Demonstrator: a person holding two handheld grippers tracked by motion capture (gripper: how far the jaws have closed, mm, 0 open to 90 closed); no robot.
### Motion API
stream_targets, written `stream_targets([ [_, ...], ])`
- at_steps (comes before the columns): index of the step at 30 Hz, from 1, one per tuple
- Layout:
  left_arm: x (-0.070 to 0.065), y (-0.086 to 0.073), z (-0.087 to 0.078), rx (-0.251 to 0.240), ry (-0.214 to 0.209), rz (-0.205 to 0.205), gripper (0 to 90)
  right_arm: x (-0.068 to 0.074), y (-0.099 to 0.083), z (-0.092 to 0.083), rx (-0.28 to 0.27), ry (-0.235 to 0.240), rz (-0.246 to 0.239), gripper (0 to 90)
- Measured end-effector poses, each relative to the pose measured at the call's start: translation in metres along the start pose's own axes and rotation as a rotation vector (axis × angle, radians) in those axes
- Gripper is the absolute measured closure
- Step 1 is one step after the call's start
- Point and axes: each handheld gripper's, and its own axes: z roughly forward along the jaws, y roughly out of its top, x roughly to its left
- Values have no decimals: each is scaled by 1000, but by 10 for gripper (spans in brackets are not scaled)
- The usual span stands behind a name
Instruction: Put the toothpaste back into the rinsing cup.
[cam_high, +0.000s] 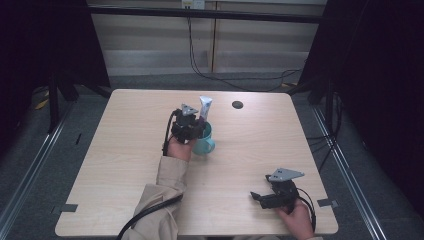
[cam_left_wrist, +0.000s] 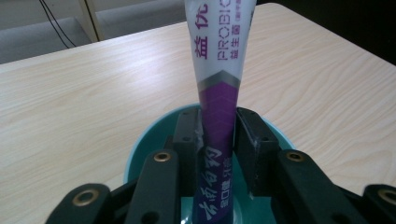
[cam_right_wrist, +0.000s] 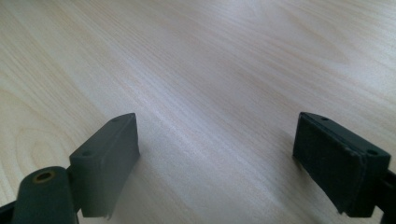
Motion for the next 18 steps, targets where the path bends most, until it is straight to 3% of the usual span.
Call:
stream_targets([
  [18, 3, 0, -9, 2, 12, 6, 629, 0, 0, 0, 1, 0, 1, 135],
])
